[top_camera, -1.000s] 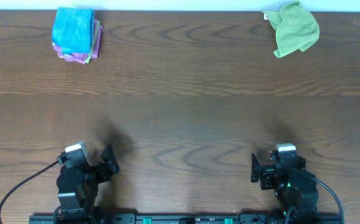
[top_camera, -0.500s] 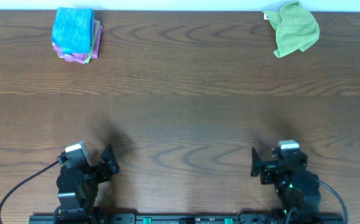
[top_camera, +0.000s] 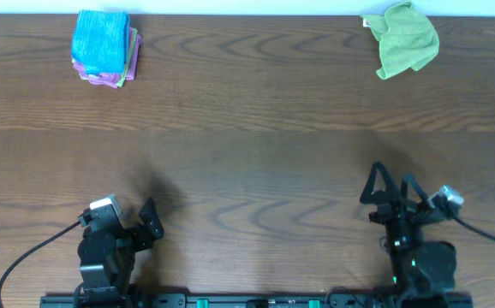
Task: Fold the cloth
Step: 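Reach right gripper to the green cloth and grasp its edge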
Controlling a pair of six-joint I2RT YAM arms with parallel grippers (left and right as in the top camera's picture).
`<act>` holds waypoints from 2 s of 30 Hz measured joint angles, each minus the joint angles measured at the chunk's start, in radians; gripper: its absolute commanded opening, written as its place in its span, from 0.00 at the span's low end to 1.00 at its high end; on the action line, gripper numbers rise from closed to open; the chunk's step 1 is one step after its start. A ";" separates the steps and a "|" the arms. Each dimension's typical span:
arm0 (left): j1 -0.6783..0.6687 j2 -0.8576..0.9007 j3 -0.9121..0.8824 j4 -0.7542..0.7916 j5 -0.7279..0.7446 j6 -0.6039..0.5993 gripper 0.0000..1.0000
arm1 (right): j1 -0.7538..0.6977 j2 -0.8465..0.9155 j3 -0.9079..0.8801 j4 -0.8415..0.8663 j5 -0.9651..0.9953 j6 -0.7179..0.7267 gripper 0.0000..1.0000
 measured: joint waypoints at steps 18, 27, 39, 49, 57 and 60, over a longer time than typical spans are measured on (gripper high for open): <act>0.000 0.000 0.000 0.000 0.000 0.000 0.95 | -0.307 1.450 0.642 0.564 -0.222 -0.236 0.99; 0.000 0.000 0.000 0.000 0.000 0.000 0.95 | -0.332 1.836 1.107 0.372 -0.244 -0.397 0.99; 0.000 0.000 0.000 0.000 0.000 0.000 0.95 | -0.341 2.193 1.448 0.267 -0.242 -0.453 0.99; 0.000 0.000 0.000 0.000 0.000 0.000 0.96 | -0.342 2.233 1.452 0.260 -0.214 -0.471 0.20; 0.000 0.000 0.000 0.000 0.000 0.000 0.95 | -0.342 2.240 1.462 0.262 -0.231 -0.474 0.01; 0.000 0.000 0.000 0.000 0.000 0.000 0.95 | -0.342 2.240 1.472 0.254 -0.308 -0.474 0.01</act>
